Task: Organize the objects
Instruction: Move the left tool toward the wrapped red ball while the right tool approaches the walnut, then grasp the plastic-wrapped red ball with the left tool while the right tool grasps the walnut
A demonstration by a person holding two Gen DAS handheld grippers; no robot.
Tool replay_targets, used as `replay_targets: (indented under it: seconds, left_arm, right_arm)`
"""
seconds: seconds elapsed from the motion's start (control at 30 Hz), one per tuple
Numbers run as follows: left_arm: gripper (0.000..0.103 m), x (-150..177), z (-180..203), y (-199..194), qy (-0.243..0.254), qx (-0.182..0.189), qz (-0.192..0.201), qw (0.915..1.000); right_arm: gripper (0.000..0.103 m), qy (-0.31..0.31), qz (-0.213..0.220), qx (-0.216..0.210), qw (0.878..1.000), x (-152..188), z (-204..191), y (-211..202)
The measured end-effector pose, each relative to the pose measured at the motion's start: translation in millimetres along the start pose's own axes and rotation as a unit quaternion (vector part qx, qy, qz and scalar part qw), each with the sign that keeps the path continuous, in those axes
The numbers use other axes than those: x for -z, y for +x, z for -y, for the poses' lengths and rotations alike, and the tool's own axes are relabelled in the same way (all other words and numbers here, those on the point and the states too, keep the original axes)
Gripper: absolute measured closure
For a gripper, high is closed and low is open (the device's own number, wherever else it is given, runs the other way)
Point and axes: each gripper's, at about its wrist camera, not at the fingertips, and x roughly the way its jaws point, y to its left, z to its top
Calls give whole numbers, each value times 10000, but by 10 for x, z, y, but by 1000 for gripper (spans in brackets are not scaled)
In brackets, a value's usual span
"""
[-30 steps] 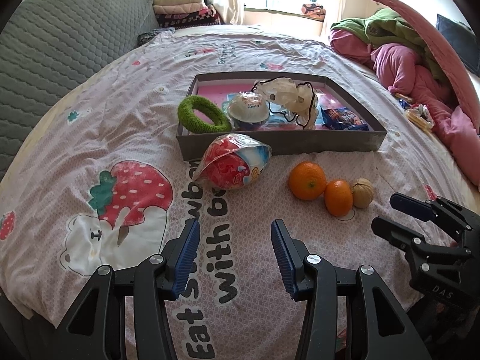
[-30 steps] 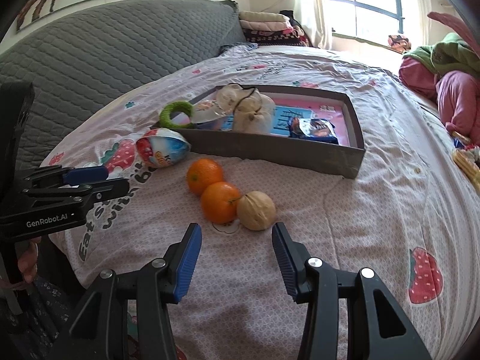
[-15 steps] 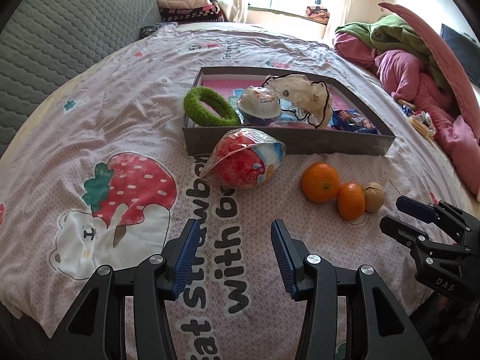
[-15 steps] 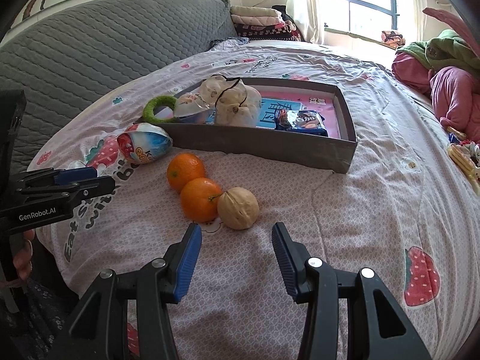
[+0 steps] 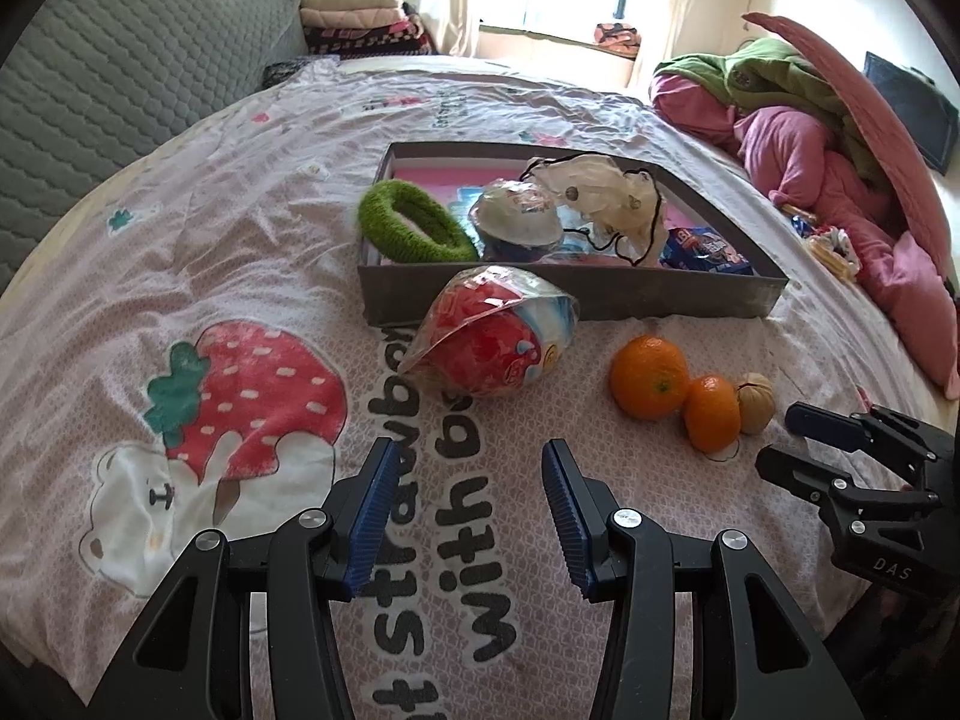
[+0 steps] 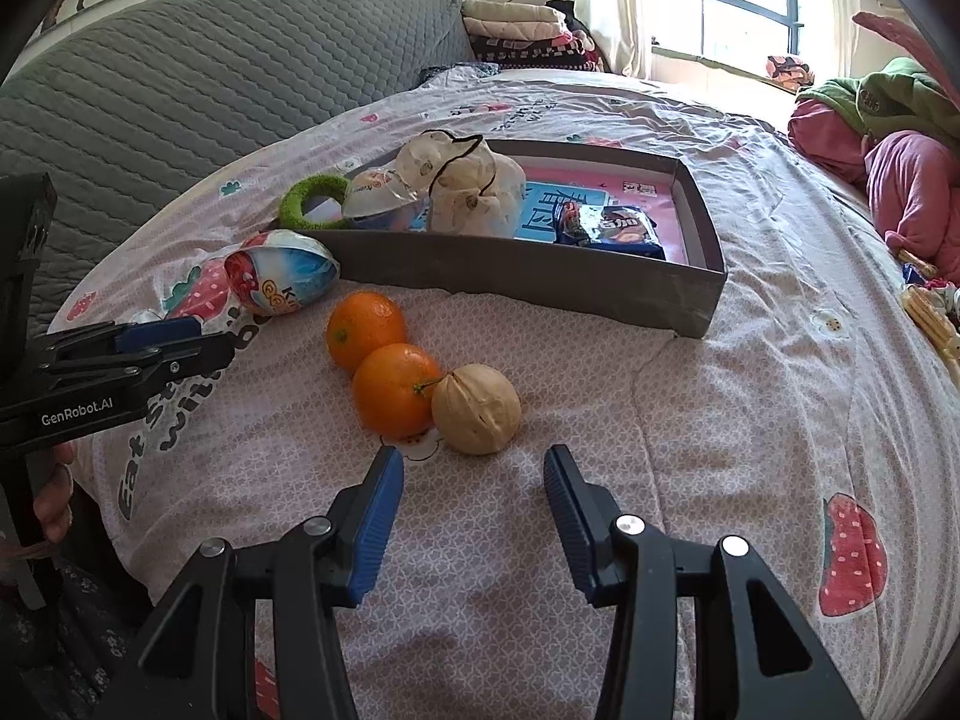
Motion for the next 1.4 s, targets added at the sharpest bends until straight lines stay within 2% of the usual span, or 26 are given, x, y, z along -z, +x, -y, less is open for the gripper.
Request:
replay_targets:
  seconds: [0.57, 1.1, 1.4]
  left_arm:
    - [49, -71, -15, 119, 86, 55, 91, 9999]
    - [49, -198, -98, 279, -12, 214, 142, 9997]
    - [47, -275, 7, 327, 163, 438, 201, 9987]
  right_arm:
    - [54, -146, 62, 145, 9998, -6, -36, 30]
    - [54, -30, -2, 90, 10000, -8, 28, 104]
    - [54, -112, 48, 151, 9998, -30, 22, 145]
